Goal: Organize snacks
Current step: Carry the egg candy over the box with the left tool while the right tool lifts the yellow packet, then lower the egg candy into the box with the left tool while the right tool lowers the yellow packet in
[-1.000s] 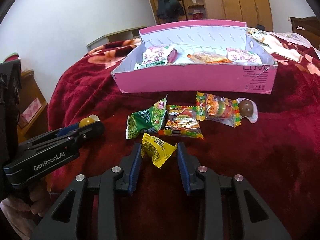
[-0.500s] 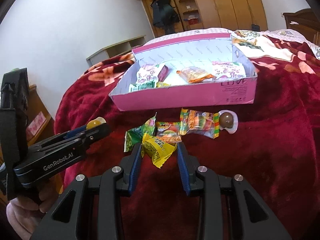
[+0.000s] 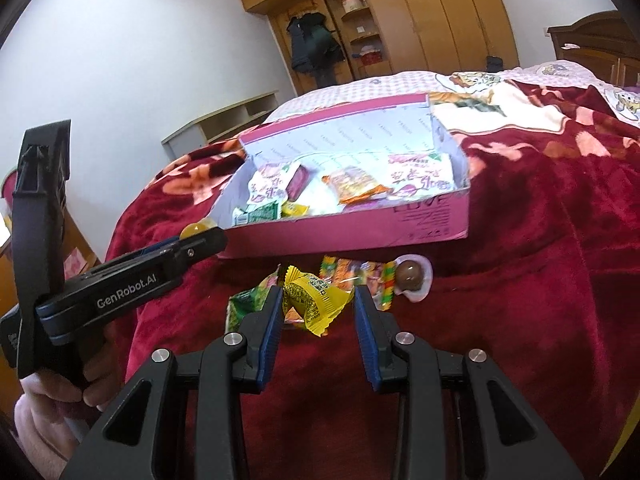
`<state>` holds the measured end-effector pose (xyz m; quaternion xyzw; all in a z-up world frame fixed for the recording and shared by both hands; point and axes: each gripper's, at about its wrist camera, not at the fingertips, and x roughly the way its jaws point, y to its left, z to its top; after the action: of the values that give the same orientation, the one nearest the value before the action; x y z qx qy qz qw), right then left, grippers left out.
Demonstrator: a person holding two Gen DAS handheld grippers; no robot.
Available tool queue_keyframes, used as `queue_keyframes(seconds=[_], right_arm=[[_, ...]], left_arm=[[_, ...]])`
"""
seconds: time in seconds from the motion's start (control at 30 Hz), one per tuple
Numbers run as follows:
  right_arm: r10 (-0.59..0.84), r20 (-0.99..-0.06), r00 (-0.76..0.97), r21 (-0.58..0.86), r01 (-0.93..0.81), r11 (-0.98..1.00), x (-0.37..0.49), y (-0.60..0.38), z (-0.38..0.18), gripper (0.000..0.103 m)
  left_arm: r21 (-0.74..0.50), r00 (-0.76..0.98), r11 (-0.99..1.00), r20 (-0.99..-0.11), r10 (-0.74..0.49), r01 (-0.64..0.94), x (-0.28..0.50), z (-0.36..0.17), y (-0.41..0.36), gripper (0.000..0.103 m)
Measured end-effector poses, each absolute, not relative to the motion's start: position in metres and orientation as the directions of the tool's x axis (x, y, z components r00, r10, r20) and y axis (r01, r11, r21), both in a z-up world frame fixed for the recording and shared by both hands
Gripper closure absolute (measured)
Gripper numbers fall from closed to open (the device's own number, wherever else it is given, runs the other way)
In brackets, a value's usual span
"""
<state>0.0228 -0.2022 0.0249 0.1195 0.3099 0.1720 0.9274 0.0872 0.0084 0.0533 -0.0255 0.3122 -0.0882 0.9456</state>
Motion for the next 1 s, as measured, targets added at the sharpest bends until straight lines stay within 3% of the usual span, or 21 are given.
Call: queue_keyframes(seconds=[0.43, 1.0], right_arm=[[0.38, -0.522, 0.764, 0.318, -0.24, 0.917, 0.041, -0.217, 0.034, 0.067], [0.348, -0.528, 0.775, 0.276, -0.231, 0.933, 0.082, -0.229, 0.047, 0.067]], left_arm=[[-0.088, 0.8, 0.98, -0.567, -0.198, 0.18, 0.123, 0.061, -0.015, 0.06], [-0.091, 0.754, 0.978, -0.625, -0.202, 0.187, 0.18, 0.027, -0.04, 0.059]])
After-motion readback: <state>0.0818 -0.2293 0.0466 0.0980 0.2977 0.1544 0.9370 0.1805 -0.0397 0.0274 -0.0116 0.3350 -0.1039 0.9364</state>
